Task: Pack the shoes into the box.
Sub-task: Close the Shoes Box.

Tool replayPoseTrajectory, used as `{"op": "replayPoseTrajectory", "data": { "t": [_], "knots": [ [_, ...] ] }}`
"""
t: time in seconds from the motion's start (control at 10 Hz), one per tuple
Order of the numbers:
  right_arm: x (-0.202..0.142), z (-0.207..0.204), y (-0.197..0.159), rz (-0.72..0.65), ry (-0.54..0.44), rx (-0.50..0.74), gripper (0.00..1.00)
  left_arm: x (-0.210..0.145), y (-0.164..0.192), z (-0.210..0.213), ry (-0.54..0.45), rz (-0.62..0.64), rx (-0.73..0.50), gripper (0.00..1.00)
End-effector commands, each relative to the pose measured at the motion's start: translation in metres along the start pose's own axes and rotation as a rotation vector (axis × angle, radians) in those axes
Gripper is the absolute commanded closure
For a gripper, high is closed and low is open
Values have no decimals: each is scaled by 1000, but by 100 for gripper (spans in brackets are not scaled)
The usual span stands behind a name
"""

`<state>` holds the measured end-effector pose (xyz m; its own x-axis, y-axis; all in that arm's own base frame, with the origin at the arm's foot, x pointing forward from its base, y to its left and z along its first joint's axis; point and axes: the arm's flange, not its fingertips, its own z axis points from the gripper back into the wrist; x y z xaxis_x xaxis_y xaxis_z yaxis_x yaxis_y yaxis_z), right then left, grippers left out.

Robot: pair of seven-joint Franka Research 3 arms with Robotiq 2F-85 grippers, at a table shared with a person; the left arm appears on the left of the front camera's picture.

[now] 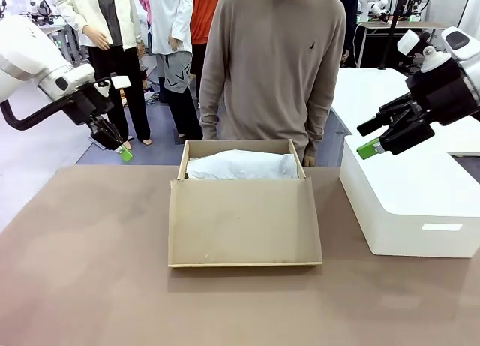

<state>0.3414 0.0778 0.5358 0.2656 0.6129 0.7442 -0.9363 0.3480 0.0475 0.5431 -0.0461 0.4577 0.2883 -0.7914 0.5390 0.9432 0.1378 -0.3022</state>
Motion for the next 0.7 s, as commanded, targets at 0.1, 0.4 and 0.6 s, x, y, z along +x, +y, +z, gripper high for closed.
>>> {"op": "replayPoseTrajectory", "data": {
  "t": [0.1,0.4,0.6],
  "knots": [
    [1,-3,-2,23,-37,8,0,0,0,0,0,0,0,100],
    [1,-3,-2,23,-37,8,0,-18,-11,-27,-52,31,55,100],
    [1,-3,-2,23,-37,8,0,-36,-19,-44,-88,31,30,100]
  ]
}}
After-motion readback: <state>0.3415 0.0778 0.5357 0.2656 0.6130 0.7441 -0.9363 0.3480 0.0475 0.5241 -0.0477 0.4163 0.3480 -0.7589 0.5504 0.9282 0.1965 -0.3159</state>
